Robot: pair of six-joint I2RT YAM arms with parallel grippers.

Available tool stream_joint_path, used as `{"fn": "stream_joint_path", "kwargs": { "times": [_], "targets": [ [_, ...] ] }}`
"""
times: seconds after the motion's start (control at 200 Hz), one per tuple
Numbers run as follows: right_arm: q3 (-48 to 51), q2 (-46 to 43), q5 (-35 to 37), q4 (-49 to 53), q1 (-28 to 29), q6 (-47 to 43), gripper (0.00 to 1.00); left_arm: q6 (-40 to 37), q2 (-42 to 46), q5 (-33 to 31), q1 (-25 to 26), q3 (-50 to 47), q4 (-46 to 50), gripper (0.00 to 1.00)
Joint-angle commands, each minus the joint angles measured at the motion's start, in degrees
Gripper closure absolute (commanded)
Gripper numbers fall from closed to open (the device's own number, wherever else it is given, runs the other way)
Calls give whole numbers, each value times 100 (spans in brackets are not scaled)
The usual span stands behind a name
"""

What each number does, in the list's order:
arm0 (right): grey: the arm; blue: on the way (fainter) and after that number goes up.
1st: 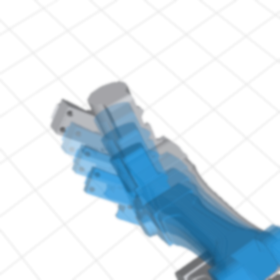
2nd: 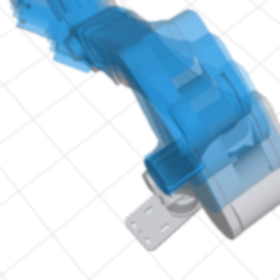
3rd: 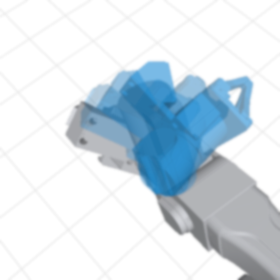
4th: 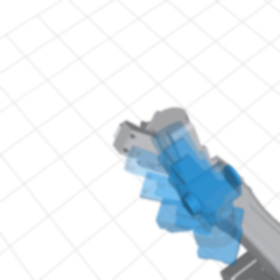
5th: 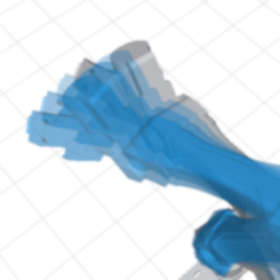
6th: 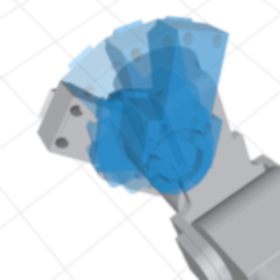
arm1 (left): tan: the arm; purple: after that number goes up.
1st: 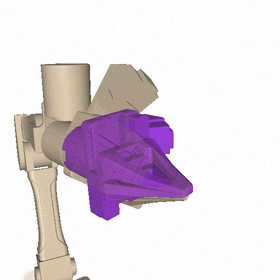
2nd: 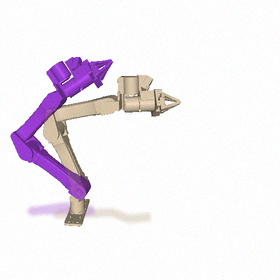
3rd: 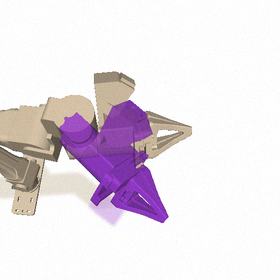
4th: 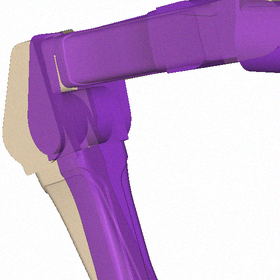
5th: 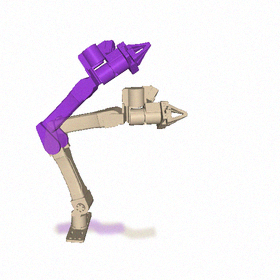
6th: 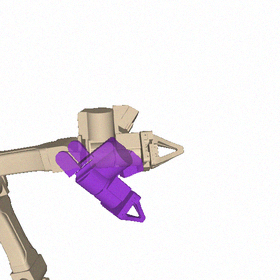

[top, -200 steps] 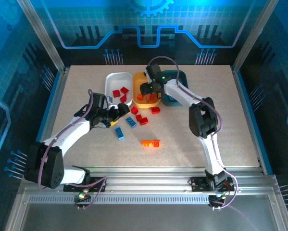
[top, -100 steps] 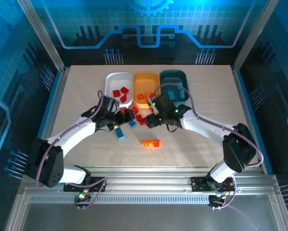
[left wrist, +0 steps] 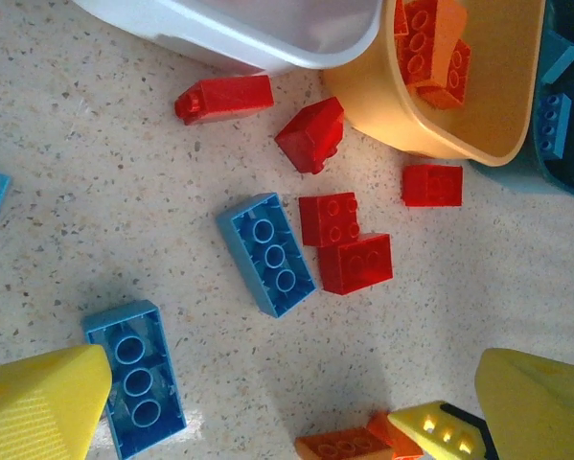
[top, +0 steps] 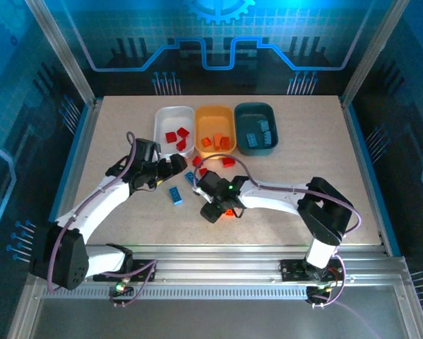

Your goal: Sort the legos into containers by color

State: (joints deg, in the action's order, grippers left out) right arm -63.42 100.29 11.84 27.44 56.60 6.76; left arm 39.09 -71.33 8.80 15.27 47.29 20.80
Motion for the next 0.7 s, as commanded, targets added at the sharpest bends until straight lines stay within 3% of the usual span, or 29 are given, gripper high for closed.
{"fn": "stream_joint_path", "kwargs": {
  "times": [0.0, 0.175, 0.36, 0.535, 0.695],
  "targets": [
    [-179, 258, 178, 84, 1, -358, 27, 121, 175, 73, -6, -113, 195, 1],
    [-244, 539, -76, 90, -37, -503, 43, 56, 247, 30, -19, -38, 300, 1],
    [-240, 422, -31, -84, -65, -592, 76, 53, 252, -19, -76, -28, 346, 1],
    [-531, 234, 139, -172, -178, -692, 82, 156, 156, -215, -85, -83, 539, 1],
    [-868, -76, 92, -555, -781, -451, 82, 222, 126, -345, -85, -260, 636, 2]
  ]
}}
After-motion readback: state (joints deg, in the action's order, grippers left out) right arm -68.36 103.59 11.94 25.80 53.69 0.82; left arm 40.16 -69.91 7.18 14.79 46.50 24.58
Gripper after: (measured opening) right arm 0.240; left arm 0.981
